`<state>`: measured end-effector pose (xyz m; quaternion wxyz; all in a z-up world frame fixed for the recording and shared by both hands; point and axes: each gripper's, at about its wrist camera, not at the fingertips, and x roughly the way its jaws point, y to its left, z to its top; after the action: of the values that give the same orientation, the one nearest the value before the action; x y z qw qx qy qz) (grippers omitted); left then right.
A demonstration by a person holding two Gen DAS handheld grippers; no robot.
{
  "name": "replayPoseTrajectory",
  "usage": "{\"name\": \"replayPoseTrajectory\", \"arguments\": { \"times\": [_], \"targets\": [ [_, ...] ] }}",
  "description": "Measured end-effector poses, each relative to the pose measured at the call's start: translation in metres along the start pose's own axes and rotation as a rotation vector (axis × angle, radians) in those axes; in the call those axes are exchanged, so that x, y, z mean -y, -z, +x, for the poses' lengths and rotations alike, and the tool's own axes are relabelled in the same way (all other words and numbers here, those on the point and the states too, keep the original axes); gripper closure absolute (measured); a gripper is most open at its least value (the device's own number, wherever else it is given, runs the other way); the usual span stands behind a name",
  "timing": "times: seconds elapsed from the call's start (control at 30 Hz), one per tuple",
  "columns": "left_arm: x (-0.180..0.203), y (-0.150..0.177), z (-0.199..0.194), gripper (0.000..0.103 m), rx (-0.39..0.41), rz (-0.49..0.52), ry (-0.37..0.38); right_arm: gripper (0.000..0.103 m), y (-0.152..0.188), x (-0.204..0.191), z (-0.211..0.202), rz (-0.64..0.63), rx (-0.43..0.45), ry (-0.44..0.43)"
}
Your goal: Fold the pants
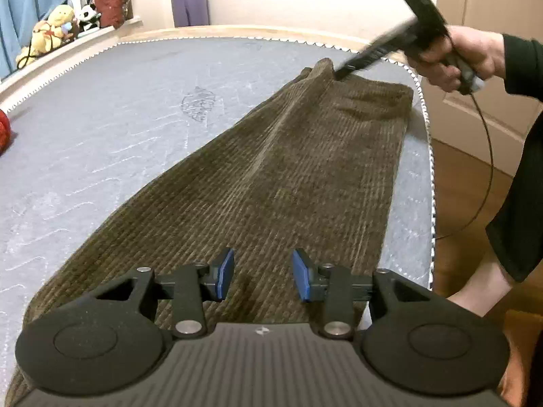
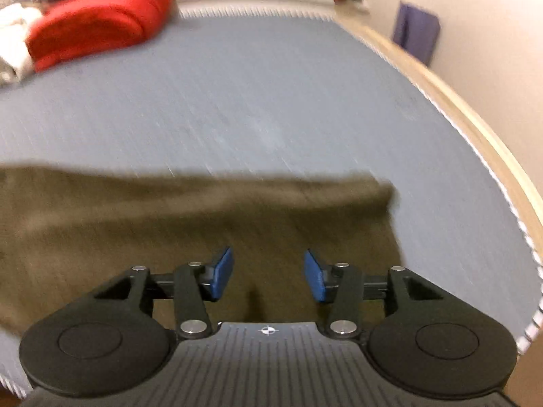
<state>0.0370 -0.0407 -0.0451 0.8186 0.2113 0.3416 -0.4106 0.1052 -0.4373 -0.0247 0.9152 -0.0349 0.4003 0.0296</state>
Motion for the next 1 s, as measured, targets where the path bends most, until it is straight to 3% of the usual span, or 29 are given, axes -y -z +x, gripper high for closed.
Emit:
{"name": "replayPoseTrajectory", "arguments": {
  "times": [0.13,0.23,0.3,0.37,0.53,0.63,0.73,0.8,0.83,0.9,1.0],
  "targets": [
    [-0.003,0.005,-0.011,0.059,0.016,0.008,-0.03,0.053,-0.016,-0.026,0.038,0.032,0.004,-0.079],
    [-0.012,0.01,-0.024,0.057,0.043,-0.015,-0.054,0.052,-0.007,-0.034,0.085,-0.025,-0.144,0.061],
    [-0.023,0.015,-0.037,0.057,0.053,-0.046,-0.082,0.047,-0.014,-0.026,0.092,0.03,-0.128,0.049],
    [-0.04,0.023,-0.051,0.057,0.059,-0.099,-0.119,0.048,-0.023,-0.02,0.094,0.093,-0.127,0.091],
    [-0.1,0.054,-0.089,0.057,0.025,-0.304,-0.263,0.048,-0.032,-0.02,0.106,0.11,-0.158,0.188],
    [-0.145,0.082,-0.125,0.057,0.004,-0.513,-0.393,0.047,-0.048,-0.045,0.1,0.066,-0.085,0.226],
    [-0.185,0.119,-0.168,0.056,0.009,-0.705,-0.513,0.047,-0.068,-0.086,0.072,0.022,0.027,0.156],
    [-0.203,0.148,-0.198,0.037,-0.004,-0.817,-0.623,0.044,-0.079,-0.12,0.044,-0.024,0.117,0.088],
    [-0.209,0.16,-0.209,0.035,-0.01,-0.862,-0.654,0.042,-0.082,-0.14,0.031,-0.046,0.161,0.048],
    [-0.218,0.189,-0.23,0.031,-0.024,-0.963,-0.677,0.036,-0.084,-0.182,0.005,-0.074,0.214,-0.049],
    [-0.22,0.219,-0.248,0.028,-0.038,-1.063,-0.656,0.036,-0.076,-0.243,-0.025,-0.138,0.216,-0.25]
  ]
}}
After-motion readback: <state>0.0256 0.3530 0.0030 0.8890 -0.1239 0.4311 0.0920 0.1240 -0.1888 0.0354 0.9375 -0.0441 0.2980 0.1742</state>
